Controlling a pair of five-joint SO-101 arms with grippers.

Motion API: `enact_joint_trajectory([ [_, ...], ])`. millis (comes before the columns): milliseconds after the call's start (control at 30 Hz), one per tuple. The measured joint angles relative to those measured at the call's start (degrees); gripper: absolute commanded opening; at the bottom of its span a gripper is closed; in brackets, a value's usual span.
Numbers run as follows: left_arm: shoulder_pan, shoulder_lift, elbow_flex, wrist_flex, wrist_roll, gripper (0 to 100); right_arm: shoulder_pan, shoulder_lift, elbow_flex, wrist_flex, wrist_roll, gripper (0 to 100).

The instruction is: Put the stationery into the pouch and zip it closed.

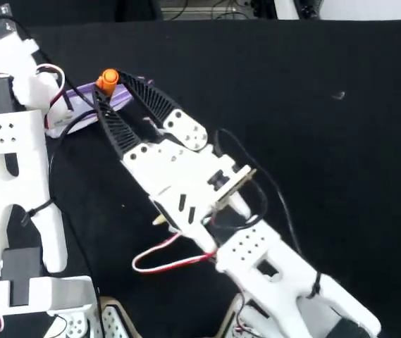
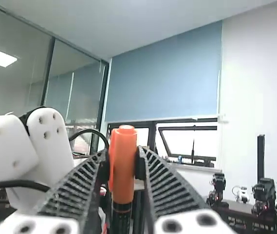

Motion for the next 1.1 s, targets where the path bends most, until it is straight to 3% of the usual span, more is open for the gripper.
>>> enact_joint_trajectory([
  [633,0.18,0.0,0.0,0.0,0.09,3,0.88,26.2,-8.44,-15.3,3.25,1.1],
  [767,0.09,0.0,0.0,0.0,0.09,3,0.97,26.46,-8.44,-14.07,3.34,1.8],
  [967,-0.53,0.0,0.09,0.0,0.09,3,0.97,26.29,-9.41,-7.12,3.34,18.1],
  [1100,-0.97,0.0,0.7,0.0,0.09,3,0.97,25.05,-11.25,0.0,3.34,19.4],
])
